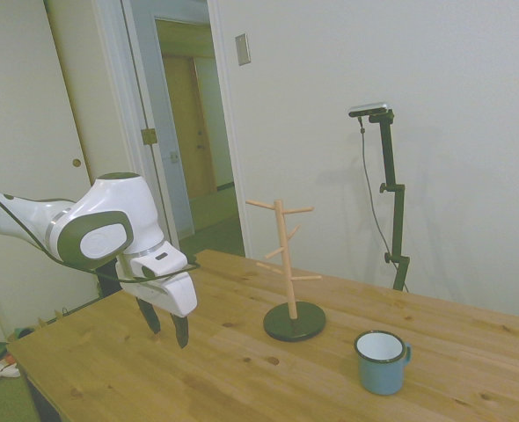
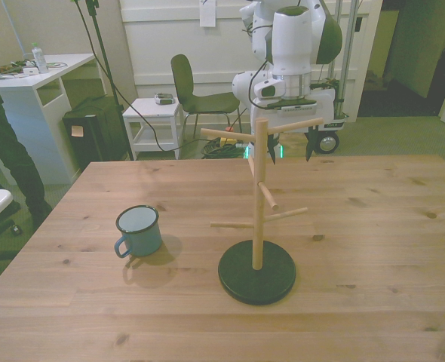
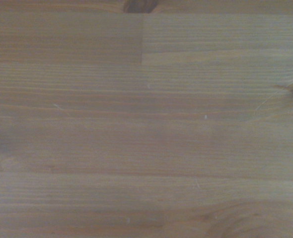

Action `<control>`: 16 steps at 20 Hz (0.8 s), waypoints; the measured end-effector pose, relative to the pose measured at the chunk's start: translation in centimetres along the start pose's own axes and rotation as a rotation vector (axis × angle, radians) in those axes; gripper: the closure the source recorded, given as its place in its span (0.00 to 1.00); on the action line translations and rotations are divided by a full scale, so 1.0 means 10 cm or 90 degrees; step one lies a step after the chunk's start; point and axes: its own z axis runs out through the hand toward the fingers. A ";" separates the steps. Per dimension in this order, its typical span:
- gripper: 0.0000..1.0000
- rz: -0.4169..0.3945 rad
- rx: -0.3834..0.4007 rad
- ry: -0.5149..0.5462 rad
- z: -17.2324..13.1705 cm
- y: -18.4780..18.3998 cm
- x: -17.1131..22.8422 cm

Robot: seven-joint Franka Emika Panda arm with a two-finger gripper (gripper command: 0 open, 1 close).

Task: Hang the mug

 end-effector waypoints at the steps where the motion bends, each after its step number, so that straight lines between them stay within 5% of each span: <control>1: 0.00 -0.001 -0.001 0.001 0.00 0.00 0.00; 9: 0.00 0.055 0.006 0.000 0.03 0.66 0.57; 16: 0.00 0.123 0.024 0.016 -0.18 1.43 1.45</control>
